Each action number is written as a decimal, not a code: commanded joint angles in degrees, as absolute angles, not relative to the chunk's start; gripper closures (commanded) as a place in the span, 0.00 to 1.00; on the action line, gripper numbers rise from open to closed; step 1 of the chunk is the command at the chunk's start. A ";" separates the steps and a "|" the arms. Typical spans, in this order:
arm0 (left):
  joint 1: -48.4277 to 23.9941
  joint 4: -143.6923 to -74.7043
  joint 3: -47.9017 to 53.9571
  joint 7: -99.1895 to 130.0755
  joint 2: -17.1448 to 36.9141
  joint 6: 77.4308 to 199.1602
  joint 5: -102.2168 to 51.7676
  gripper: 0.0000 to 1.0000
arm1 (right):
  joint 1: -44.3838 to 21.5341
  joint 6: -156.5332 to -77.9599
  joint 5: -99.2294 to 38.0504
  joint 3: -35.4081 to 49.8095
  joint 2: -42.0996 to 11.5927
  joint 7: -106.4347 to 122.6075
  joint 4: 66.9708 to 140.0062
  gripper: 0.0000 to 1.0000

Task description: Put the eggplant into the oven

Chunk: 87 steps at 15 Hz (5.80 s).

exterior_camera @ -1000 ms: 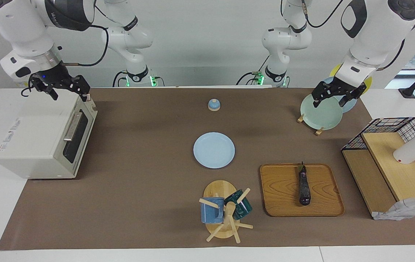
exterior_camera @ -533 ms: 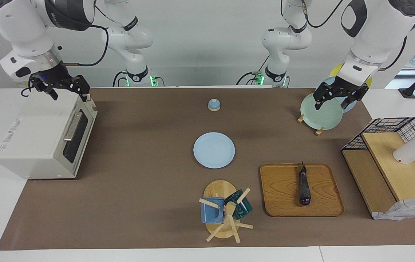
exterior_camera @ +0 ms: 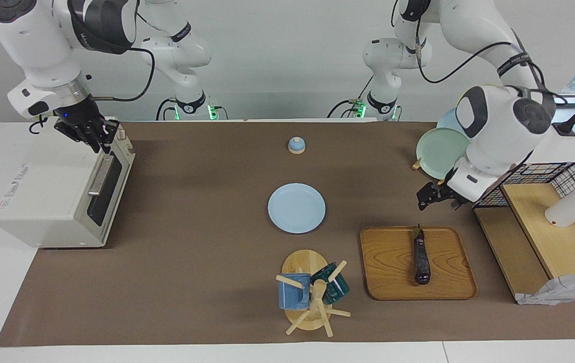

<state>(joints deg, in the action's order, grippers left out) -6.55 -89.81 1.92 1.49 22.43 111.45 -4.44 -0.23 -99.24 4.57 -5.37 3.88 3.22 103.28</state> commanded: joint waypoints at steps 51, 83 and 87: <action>-38.48 -114.60 1.49 28.99 10.10 132.25 -9.58 1.00 | -5.62 -132.81 -1.14 -5.10 -9.58 -7.29 124.63 1.00; -7.21 -98.09 0.62 3.17 1.68 99.50 -4.49 0.00 | -31.18 -114.26 0.00 -5.01 -14.48 -32.76 100.58 0.00; -7.29 -99.05 0.62 3.16 -1.14 96.51 -1.06 0.00 | -39.53 -112.15 2.71 -5.01 -24.23 -42.25 88.97 0.00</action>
